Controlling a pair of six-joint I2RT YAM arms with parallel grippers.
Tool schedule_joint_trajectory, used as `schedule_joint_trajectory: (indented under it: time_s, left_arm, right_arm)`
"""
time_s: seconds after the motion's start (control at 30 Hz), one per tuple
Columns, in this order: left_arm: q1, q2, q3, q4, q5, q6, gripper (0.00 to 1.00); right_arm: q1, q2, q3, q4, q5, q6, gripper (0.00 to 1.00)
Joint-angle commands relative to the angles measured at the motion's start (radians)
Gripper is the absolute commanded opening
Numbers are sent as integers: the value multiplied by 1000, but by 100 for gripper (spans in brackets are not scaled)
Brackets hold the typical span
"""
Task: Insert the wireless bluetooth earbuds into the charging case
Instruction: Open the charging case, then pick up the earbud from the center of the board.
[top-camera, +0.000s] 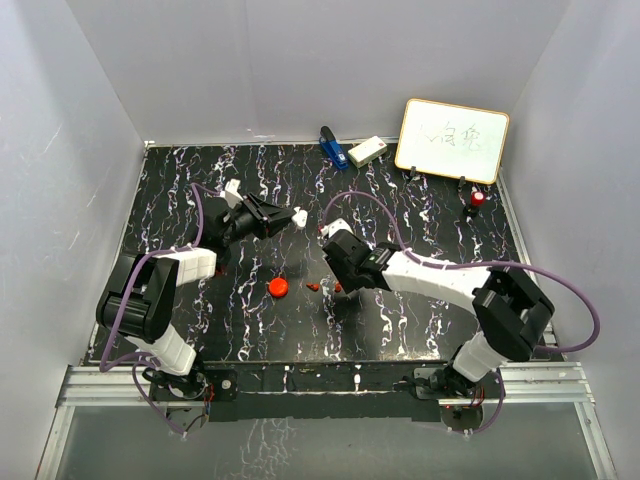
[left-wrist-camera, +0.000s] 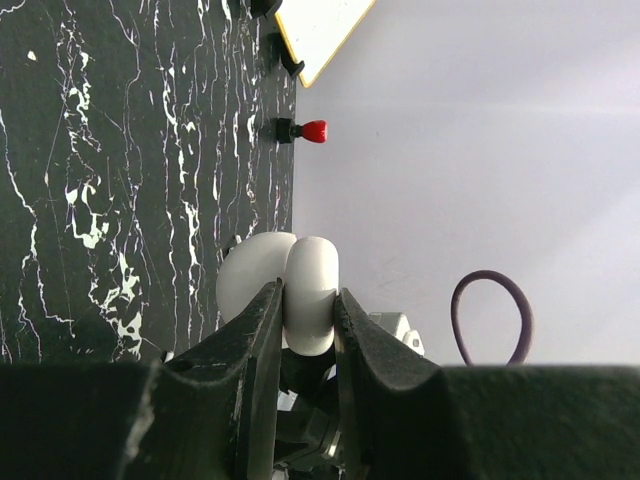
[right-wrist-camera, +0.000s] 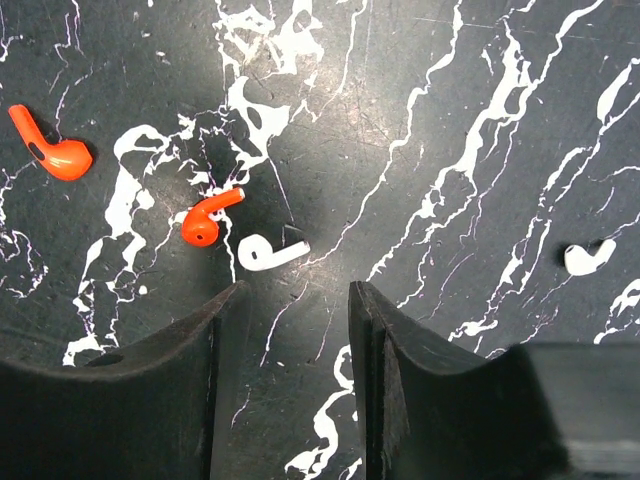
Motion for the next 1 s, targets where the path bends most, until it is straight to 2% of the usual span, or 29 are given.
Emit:
schedule_joint_trajectory:
  time_s: [0.0,0.5,0.97]
  left_arm:
    - [15,-37,-10,28,27,-6,0]
    - [39,-44,-29,36,34,-12,0]
    - [47,-48,-35,39,38,-13,0]
  right_arm:
    - [2,18,42,52,-22,-47,41]
    - [2,68,31,99,-119,-77,38]
    - [2,113,8,139,-119,-89,35]
